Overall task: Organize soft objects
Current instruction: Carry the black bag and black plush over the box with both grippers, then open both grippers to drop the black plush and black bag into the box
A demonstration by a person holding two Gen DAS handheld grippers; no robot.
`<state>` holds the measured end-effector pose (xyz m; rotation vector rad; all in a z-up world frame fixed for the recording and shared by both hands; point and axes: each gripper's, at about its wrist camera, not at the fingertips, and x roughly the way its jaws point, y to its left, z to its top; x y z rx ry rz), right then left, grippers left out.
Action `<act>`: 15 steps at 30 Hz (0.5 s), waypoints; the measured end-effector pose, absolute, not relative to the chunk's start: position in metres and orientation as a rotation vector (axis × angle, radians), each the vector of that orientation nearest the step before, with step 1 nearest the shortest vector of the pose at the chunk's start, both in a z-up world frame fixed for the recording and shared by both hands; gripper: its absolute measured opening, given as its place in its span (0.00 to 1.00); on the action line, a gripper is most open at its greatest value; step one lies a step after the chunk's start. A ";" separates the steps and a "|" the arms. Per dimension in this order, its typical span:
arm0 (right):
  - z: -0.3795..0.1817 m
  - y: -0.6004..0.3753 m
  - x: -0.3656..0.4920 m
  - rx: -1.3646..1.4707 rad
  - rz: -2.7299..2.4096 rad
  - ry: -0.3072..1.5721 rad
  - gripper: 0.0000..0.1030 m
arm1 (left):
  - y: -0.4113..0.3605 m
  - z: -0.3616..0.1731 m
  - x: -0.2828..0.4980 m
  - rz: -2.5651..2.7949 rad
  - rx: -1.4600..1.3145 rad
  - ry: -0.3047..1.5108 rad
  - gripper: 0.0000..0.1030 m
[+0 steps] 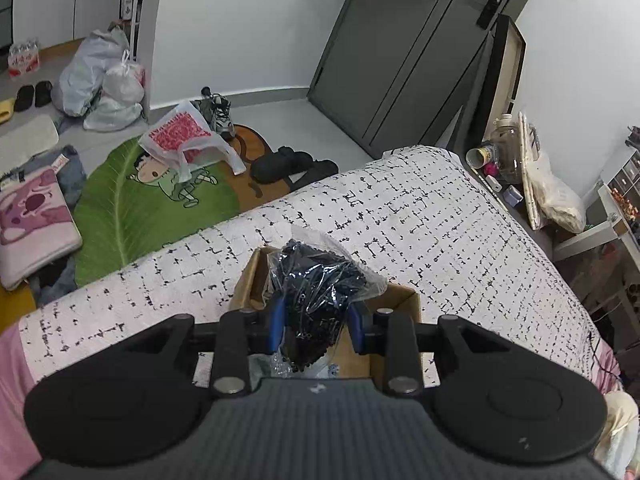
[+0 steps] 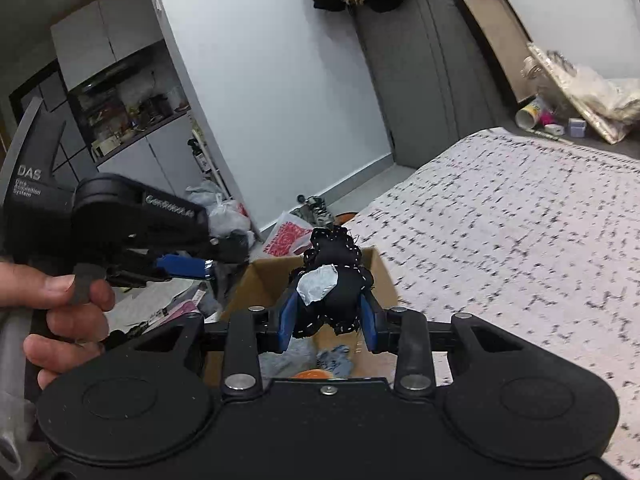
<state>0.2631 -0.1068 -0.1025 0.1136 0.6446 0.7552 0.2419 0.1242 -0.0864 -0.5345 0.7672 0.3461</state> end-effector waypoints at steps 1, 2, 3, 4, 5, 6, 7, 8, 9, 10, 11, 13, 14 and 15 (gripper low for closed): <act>-0.104 -0.103 0.262 0.107 0.765 0.640 0.34 | 0.124 -0.087 0.243 0.343 -0.540 0.769 0.30; -0.106 -0.099 0.261 0.096 0.775 0.635 0.41 | 0.125 -0.088 0.243 0.339 -0.545 0.770 0.30; -0.108 -0.096 0.259 0.089 0.775 0.636 0.54 | 0.126 -0.089 0.243 0.335 -0.549 0.771 0.30; -0.111 -0.092 0.258 0.079 0.776 0.653 0.61 | 0.126 -0.090 0.244 0.332 -0.551 0.772 0.30; -0.115 -0.089 0.259 0.067 0.775 0.681 0.67 | 0.126 -0.090 0.245 0.329 -0.552 0.775 0.30; -0.118 -0.089 0.259 0.062 0.770 0.697 0.67 | 0.126 -0.091 0.245 0.325 -0.555 0.777 0.30; -0.120 -0.089 0.259 0.061 0.762 0.708 0.67 | 0.125 -0.092 0.246 0.317 -0.558 0.779 0.30; -0.121 -0.090 0.260 0.063 0.758 0.720 0.67 | 0.125 -0.092 0.247 0.311 -0.559 0.779 0.30; -0.121 -0.092 0.261 0.066 0.754 0.730 0.67 | 0.124 -0.092 0.247 0.304 -0.559 0.779 0.30; -0.122 -0.092 0.260 0.069 0.752 0.736 0.67 | 0.123 -0.093 0.248 0.299 -0.559 0.779 0.30; -0.121 -0.093 0.260 0.072 0.751 0.739 0.67 | 0.123 -0.093 0.248 0.294 -0.561 0.779 0.30; -0.120 -0.094 0.260 0.073 0.749 0.745 0.67 | 0.121 -0.094 0.250 0.289 -0.564 0.779 0.30; -0.119 -0.096 0.259 0.072 0.746 0.749 0.67 | 0.121 -0.094 0.251 0.287 -0.566 0.780 0.31; -0.119 -0.096 0.259 0.073 0.744 0.752 0.67 | 0.120 -0.095 0.252 0.285 -0.566 0.782 0.31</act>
